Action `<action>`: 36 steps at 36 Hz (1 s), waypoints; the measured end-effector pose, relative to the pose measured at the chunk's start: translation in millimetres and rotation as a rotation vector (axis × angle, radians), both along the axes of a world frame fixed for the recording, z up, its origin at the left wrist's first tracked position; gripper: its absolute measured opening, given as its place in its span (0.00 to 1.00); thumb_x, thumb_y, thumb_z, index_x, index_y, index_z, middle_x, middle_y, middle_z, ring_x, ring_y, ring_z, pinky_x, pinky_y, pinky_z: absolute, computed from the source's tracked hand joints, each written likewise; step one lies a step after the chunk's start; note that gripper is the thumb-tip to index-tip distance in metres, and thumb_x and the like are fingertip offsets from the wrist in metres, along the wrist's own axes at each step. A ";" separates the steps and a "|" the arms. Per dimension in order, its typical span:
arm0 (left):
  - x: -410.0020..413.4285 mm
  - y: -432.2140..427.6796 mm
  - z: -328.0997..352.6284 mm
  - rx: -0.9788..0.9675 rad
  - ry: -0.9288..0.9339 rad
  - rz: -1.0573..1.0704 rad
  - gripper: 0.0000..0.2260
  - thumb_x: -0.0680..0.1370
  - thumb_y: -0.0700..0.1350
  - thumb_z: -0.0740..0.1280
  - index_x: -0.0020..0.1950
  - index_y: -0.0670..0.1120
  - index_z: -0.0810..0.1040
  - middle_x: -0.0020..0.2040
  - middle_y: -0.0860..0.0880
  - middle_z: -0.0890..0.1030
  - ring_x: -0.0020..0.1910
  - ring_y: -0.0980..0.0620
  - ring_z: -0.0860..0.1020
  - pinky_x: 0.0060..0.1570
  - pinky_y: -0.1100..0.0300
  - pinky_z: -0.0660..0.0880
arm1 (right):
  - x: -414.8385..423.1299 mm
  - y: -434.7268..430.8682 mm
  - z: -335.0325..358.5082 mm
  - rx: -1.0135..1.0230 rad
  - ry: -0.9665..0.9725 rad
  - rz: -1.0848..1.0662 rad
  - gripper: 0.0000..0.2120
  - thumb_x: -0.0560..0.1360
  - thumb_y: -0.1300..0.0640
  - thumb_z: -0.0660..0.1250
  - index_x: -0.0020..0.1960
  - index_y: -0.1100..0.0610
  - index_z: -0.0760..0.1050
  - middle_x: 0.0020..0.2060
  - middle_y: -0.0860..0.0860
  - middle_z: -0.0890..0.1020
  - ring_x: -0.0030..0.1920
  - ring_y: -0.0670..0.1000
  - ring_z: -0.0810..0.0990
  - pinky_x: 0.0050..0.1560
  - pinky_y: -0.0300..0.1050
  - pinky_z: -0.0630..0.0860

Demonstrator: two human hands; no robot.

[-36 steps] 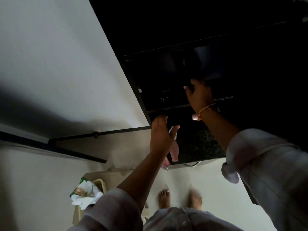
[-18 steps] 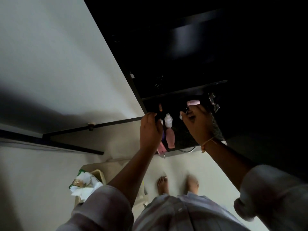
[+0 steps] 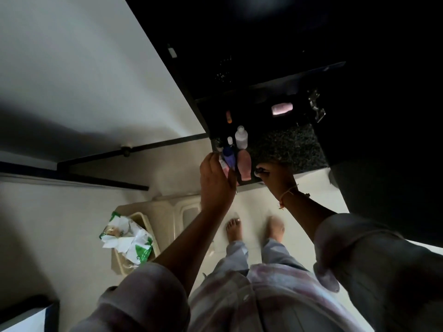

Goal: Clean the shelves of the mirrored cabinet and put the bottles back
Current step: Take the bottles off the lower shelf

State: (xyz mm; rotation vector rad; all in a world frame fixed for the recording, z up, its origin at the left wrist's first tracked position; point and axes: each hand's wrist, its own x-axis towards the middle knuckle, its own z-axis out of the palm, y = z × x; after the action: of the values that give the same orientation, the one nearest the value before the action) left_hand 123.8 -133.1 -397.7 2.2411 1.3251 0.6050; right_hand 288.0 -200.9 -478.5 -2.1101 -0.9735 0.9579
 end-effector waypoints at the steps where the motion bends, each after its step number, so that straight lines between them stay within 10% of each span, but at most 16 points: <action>1: -0.2 -0.4 -2.1 0.001 0.011 -0.003 0.21 0.75 0.42 0.68 0.66 0.37 0.69 0.62 0.39 0.73 0.62 0.46 0.68 0.64 0.66 0.59 | -0.9 0.5 -0.6 -0.016 -0.024 0.021 0.10 0.72 0.61 0.69 0.53 0.58 0.82 0.51 0.57 0.82 0.51 0.57 0.81 0.54 0.57 0.78; 17: 11.0 4.3 -11.6 -0.010 0.056 -0.052 0.22 0.74 0.40 0.69 0.66 0.37 0.69 0.62 0.40 0.74 0.62 0.45 0.69 0.64 0.62 0.63 | -3.8 6.6 -4.3 0.038 -0.150 0.087 0.10 0.71 0.65 0.69 0.52 0.61 0.82 0.49 0.59 0.82 0.49 0.59 0.81 0.52 0.50 0.78; 26: 17.3 11.6 2.6 0.012 -0.011 -0.072 0.19 0.78 0.49 0.62 0.64 0.39 0.72 0.59 0.42 0.75 0.59 0.49 0.69 0.60 0.66 0.62 | 4.0 -2.8 -0.5 0.001 -0.186 0.109 0.25 0.71 0.64 0.66 0.68 0.57 0.71 0.63 0.59 0.75 0.62 0.61 0.74 0.63 0.56 0.73; 36: 44.8 86.5 15.5 -0.017 0.035 -0.184 0.12 0.82 0.47 0.58 0.61 0.43 0.76 0.55 0.44 0.78 0.55 0.47 0.74 0.52 0.63 0.67 | 56.8 26.6 15.2 0.026 -0.456 -0.019 0.20 0.72 0.57 0.59 0.60 0.62 0.77 0.55 0.64 0.78 0.52 0.66 0.78 0.55 0.55 0.75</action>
State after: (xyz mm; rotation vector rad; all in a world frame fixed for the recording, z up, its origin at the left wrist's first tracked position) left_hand 168.7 -46.5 -382.2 2.3370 1.1188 0.4890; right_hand 344.8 -174.3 -463.3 -2.3616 -1.1708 0.4534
